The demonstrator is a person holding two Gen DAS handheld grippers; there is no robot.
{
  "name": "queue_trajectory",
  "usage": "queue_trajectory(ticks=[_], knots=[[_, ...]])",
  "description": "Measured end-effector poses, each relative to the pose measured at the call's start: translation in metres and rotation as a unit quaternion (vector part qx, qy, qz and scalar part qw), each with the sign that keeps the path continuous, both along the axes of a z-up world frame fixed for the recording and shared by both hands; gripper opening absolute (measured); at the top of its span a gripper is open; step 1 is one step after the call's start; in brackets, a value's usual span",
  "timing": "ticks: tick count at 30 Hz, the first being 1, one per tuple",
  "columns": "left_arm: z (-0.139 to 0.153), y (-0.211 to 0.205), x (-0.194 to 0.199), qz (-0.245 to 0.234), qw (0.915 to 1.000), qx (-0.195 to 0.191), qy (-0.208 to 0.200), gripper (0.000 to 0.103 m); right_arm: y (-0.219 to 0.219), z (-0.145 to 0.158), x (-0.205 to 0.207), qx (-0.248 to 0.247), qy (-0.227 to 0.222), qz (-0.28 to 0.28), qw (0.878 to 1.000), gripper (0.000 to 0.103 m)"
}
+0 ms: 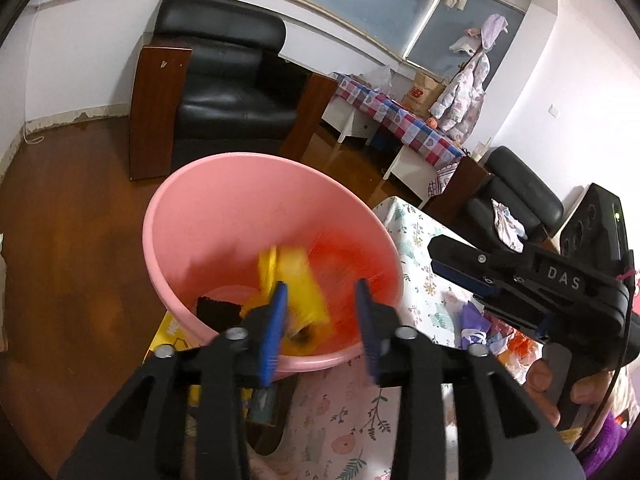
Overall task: Collect trash
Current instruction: 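Carry the yellow bag and red mesh bag to the bucket and release both, then move both grippers back over the table toward the remaining trash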
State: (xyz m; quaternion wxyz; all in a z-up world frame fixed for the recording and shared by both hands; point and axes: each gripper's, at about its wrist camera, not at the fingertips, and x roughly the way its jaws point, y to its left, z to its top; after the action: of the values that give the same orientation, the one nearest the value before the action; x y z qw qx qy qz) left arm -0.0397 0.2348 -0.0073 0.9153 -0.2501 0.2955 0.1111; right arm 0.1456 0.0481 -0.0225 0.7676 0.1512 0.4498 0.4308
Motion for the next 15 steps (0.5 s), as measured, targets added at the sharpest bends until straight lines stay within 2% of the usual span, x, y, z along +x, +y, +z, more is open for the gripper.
queue_trajectory(ticks=[15], knots=[[0.001,-0.01,-0.008,-0.006,0.9999,-0.004,0.008,0.038,-0.021,0.009,-0.03,-0.018,-0.037,0.013,0.999,0.049]])
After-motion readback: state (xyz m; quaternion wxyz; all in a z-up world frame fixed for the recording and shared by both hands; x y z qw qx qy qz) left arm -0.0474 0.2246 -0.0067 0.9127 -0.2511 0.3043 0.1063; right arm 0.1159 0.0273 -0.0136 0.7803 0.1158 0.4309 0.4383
